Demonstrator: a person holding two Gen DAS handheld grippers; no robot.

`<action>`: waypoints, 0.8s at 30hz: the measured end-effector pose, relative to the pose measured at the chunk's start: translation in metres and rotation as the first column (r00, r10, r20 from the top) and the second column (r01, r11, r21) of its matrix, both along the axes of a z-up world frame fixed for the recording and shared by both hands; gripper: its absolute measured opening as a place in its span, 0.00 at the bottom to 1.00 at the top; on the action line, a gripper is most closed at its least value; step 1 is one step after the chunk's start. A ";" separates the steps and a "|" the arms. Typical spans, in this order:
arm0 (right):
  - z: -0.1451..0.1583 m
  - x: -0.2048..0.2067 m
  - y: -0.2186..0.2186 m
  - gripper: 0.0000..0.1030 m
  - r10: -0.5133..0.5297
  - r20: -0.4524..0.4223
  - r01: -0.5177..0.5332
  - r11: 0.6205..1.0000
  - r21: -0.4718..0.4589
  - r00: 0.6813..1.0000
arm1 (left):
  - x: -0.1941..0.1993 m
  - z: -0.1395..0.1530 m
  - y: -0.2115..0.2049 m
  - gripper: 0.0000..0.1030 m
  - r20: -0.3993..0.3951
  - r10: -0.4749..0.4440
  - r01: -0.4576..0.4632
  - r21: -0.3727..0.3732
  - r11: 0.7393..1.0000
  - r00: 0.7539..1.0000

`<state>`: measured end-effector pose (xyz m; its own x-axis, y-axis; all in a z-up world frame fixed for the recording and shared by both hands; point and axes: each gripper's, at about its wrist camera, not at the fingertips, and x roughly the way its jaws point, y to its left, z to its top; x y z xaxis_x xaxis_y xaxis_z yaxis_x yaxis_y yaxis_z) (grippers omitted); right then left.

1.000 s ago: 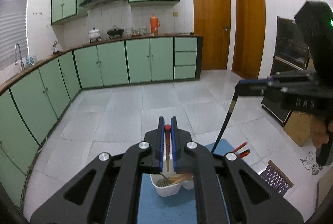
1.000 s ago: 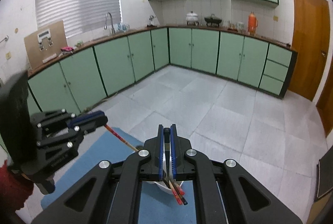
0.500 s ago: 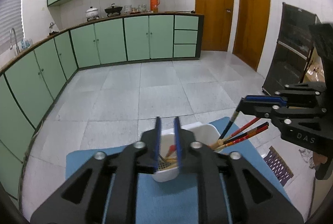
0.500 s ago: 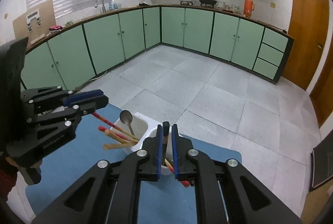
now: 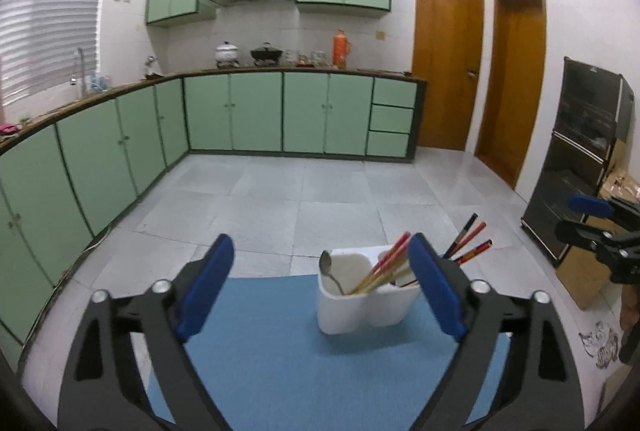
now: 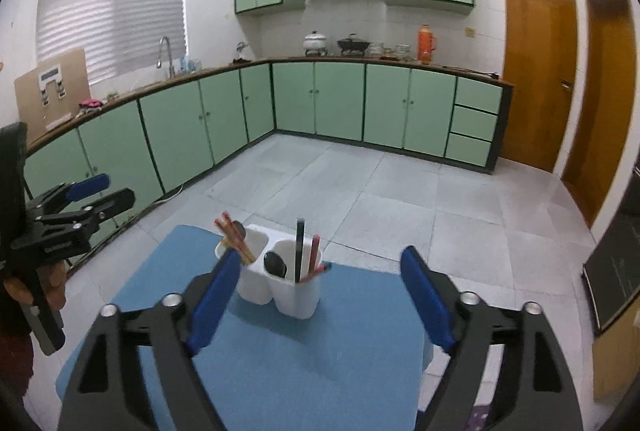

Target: Organize utensils

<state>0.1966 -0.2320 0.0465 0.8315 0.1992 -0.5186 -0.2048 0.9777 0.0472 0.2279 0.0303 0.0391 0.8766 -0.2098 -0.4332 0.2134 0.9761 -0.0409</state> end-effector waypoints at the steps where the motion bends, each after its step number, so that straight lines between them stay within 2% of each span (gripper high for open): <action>1: -0.002 -0.008 0.000 0.86 0.000 0.002 0.000 1.000 0.006 1.000 | -0.009 -0.001 0.000 0.88 0.005 0.004 -0.004 -0.001 1.000 1.000; 5: -0.012 -0.044 0.003 0.94 -0.016 0.017 0.015 0.999 0.043 1.000 | -0.040 -0.006 -0.001 0.93 0.007 0.022 -0.022 -0.008 1.000 1.000; 10: -0.024 -0.078 0.006 0.94 -0.044 0.012 0.043 0.996 0.078 0.999 | -0.075 -0.011 -0.008 0.95 0.023 0.057 -0.058 0.048 0.997 0.998; 17: -0.032 -0.112 0.013 0.94 -0.079 0.011 0.078 0.993 0.092 0.997 | -0.118 -0.013 -0.010 0.95 0.027 0.068 -0.069 0.066 0.995 0.997; 24: -0.021 -0.133 0.029 0.94 -0.084 0.050 0.080 0.994 0.070 0.995 | -0.146 -0.004 -0.005 0.95 0.048 0.073 -0.076 0.056 0.996 0.996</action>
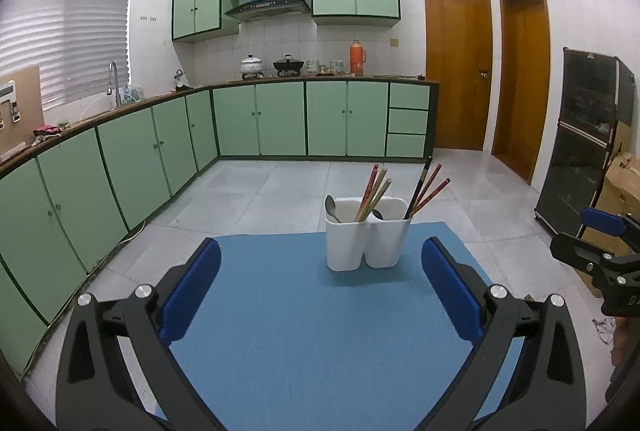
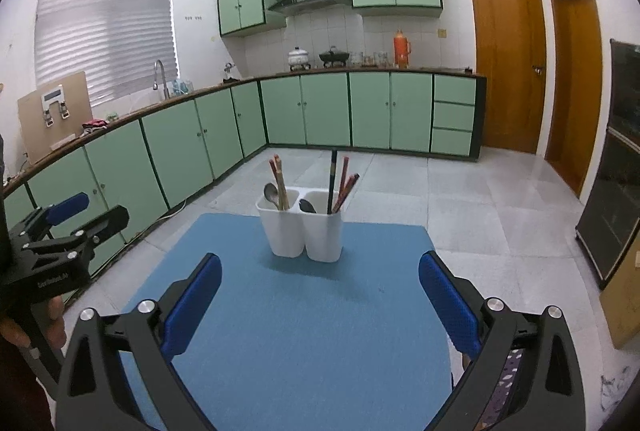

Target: Organize utensils

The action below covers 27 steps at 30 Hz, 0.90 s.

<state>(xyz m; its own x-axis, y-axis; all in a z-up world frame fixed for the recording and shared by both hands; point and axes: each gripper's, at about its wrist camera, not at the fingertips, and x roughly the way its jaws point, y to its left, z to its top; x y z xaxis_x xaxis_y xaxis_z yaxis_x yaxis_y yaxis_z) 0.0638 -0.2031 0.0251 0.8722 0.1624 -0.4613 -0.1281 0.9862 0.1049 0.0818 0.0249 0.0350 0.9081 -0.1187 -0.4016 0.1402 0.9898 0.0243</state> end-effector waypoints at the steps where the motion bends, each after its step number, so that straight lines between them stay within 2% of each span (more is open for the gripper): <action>1: 0.002 -0.003 0.002 0.94 0.003 0.008 -0.003 1.000 0.002 1.000 | -0.004 0.000 0.001 0.95 0.004 0.000 0.000 -0.001 1.000 1.000; 15: 0.033 -0.028 0.024 0.94 -0.001 0.071 0.003 1.000 -0.028 0.997 | -0.041 0.026 0.008 0.95 0.088 0.007 -0.006 -0.018 1.000 0.996; 27: 0.033 -0.038 0.035 0.94 0.020 0.093 -0.017 0.999 -0.032 0.995 | -0.055 0.026 0.007 0.95 0.107 0.012 -0.011 -0.012 1.000 0.994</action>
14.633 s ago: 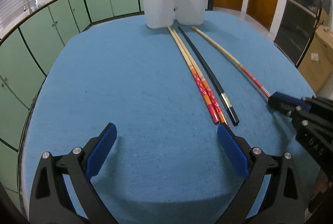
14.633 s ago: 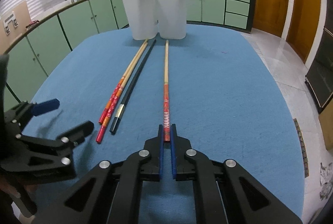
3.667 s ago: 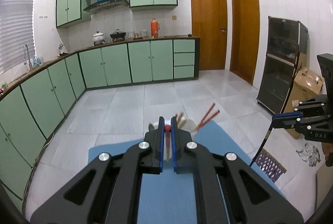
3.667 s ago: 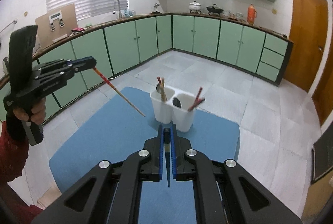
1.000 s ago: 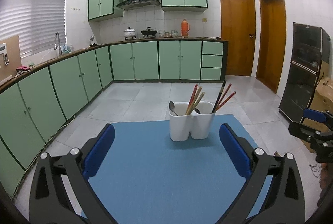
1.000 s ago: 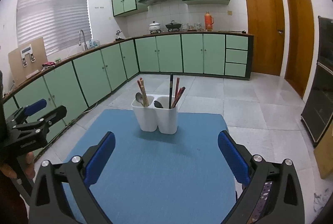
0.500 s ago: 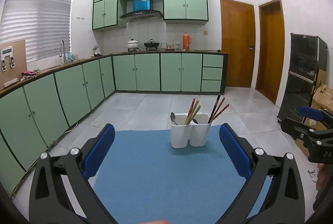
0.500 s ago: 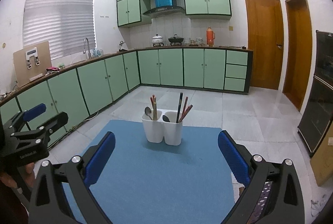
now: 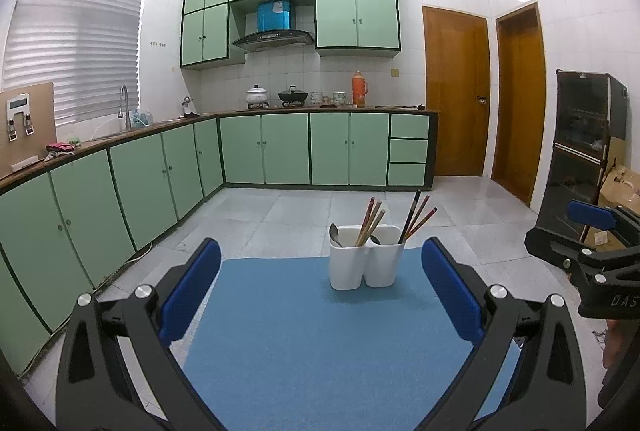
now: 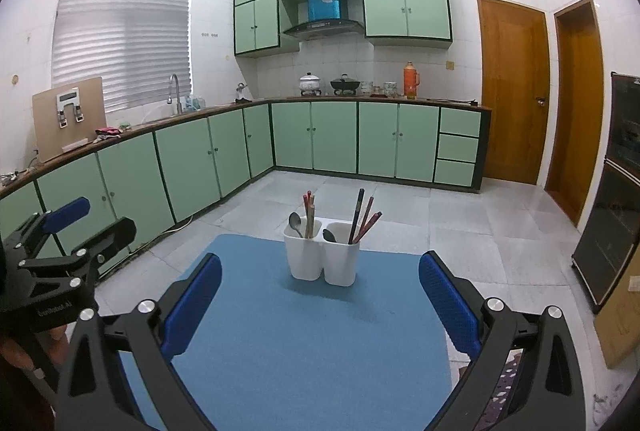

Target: Organize utensils

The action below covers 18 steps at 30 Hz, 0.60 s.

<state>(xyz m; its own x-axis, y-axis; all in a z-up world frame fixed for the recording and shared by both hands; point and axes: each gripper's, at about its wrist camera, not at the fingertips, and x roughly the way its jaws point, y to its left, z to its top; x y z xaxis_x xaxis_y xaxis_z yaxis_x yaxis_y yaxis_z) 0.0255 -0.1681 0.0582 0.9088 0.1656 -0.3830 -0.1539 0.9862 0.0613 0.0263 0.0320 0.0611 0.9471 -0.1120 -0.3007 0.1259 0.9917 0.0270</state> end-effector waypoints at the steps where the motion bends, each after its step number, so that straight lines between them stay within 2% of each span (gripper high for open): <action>1: -0.001 0.000 0.000 0.94 0.001 0.000 -0.001 1.000 0.001 1.000 | 0.000 0.000 0.000 0.95 -0.002 -0.001 0.001 -0.001 1.000 1.000; 18: -0.008 0.006 0.004 0.94 -0.005 -0.029 0.006 1.000 0.006 1.000 | 0.006 -0.011 0.001 0.95 -0.035 0.004 -0.005 -0.013 1.000 0.999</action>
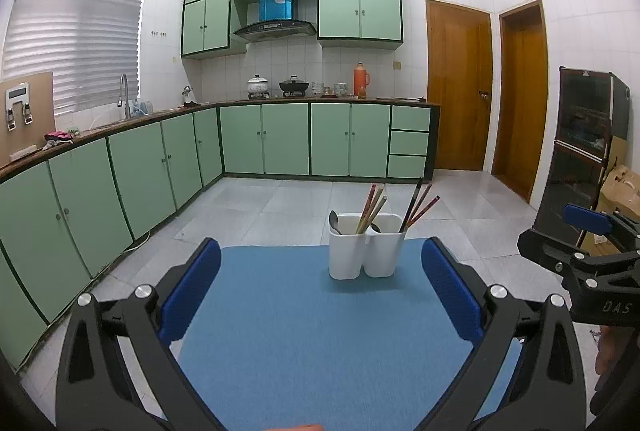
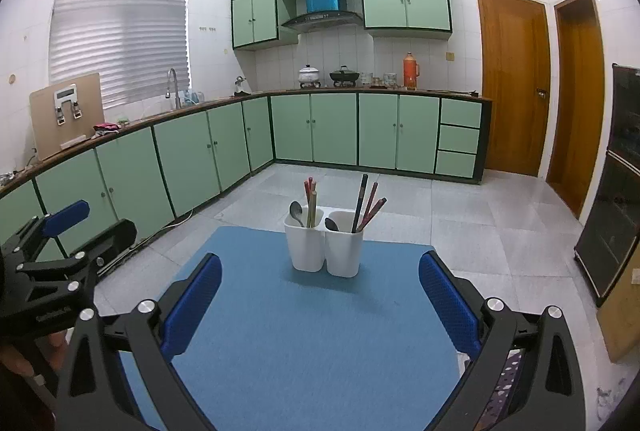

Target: Organize utensils

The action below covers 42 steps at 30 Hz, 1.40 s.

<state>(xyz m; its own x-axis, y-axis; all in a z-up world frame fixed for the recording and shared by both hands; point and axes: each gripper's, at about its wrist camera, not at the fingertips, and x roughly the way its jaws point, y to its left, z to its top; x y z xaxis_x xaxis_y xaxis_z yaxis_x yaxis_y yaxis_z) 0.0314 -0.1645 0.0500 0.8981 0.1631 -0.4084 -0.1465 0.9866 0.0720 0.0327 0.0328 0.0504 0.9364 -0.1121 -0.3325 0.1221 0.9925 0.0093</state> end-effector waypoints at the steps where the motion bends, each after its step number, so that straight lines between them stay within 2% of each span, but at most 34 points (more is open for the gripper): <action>1: 0.000 0.000 0.000 0.94 0.000 -0.001 0.000 1.000 0.001 1.000 | 0.000 -0.001 0.000 0.95 -0.001 0.001 -0.001 0.000 1.000 1.000; 42: -0.003 -0.002 0.000 0.94 0.001 -0.015 -0.001 1.000 0.005 1.000 | 0.002 -0.012 -0.001 0.95 -0.020 0.008 -0.008 0.002 1.000 1.000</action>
<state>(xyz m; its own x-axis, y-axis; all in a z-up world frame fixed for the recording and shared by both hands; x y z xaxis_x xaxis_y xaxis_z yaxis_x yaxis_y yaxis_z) 0.0294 -0.1641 0.0470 0.8917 0.1657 -0.4213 -0.1460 0.9861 0.0789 0.0349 0.0317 0.0380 0.9303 -0.1039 -0.3517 0.1141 0.9934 0.0085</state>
